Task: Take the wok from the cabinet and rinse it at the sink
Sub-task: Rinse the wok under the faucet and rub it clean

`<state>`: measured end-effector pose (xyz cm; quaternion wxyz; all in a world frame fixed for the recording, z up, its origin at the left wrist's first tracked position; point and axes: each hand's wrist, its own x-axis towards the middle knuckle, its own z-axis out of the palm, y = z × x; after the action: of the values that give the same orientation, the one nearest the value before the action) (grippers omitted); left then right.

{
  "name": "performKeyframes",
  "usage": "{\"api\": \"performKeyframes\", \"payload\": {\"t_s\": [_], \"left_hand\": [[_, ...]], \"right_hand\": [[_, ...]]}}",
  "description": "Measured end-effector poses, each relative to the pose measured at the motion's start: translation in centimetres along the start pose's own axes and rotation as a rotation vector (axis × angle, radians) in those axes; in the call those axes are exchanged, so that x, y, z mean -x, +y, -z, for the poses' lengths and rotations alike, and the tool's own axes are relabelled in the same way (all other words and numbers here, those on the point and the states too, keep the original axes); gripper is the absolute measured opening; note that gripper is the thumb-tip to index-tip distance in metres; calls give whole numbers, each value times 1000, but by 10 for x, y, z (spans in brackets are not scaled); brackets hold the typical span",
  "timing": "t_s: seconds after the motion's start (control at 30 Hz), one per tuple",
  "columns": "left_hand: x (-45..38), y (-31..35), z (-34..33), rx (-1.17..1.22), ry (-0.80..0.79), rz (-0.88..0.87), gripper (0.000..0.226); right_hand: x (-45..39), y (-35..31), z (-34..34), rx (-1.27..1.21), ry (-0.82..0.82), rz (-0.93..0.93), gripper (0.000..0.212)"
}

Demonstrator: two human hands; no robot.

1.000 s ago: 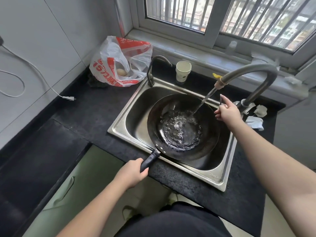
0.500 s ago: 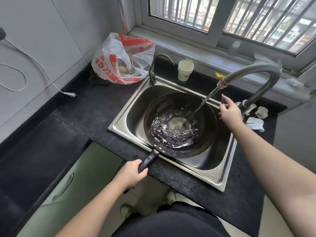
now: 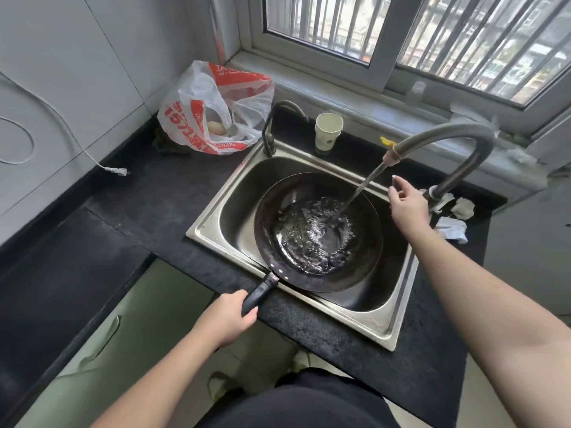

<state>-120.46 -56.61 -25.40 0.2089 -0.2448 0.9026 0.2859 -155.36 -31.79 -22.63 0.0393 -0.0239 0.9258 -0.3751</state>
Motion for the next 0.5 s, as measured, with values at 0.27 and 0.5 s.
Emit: {"api": "performKeyframes", "payload": {"t_s": [0.27,0.5], "left_hand": [[-4,-6,-1,62,11,6,26],[-6,-4,8,79,-20,-12,27]], "right_hand": [[-3,0,2,113,51,105,35],[-15,-2,-2,75,84,129,34]]}}
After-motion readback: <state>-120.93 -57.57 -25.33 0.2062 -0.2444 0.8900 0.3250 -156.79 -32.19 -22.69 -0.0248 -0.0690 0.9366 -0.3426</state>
